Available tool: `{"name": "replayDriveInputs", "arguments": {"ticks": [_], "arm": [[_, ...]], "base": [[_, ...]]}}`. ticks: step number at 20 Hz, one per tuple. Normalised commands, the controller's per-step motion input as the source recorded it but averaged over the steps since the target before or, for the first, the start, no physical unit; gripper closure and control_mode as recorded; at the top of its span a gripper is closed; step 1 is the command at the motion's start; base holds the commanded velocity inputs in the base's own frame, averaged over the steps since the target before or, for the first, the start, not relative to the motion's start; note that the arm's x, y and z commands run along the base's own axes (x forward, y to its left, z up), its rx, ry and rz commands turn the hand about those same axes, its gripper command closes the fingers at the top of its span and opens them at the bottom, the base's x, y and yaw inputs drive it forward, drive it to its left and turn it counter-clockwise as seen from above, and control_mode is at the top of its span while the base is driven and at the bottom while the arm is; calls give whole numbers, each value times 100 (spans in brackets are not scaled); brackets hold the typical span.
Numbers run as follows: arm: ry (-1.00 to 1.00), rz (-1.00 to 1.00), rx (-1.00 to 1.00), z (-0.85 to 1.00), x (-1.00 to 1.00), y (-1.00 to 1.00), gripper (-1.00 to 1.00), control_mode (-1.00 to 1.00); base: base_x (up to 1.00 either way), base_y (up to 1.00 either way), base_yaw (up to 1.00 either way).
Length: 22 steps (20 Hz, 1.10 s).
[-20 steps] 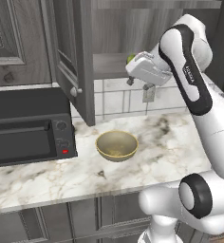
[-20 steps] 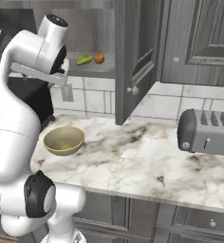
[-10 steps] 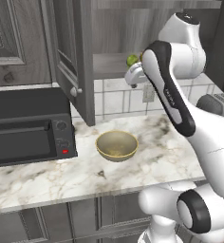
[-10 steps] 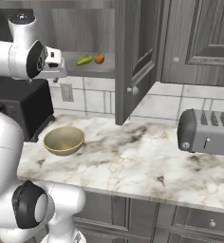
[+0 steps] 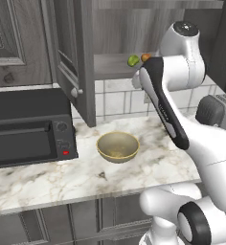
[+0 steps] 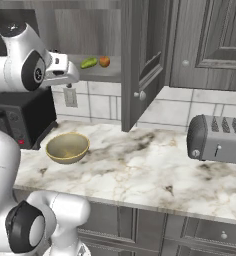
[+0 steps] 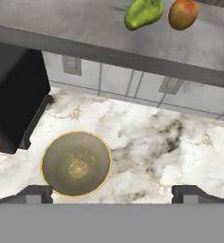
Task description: Open the cabinet. Pick the apple and mango from the cabinet and place them into the bowl. Then close the cabinet.
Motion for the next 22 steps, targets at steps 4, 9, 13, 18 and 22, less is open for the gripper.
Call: {"name": "replayDriveInputs", "arguments": {"ticks": [4,9,13,18,22], "arm": [[-2,-9,0,0,23,-21,-100,-100],[-11,-8,6,0,24,-6,-100,-100],[-18,-7,8,0,23,0,-100,-100],[-5,-8,4,0,25,0,-100,-100],[1,-12,0,5,34,0,-100,-100]], "base": [[0,0,0],[0,0,0],[0,0,0],[0,0,0],[0,0,0]]}}
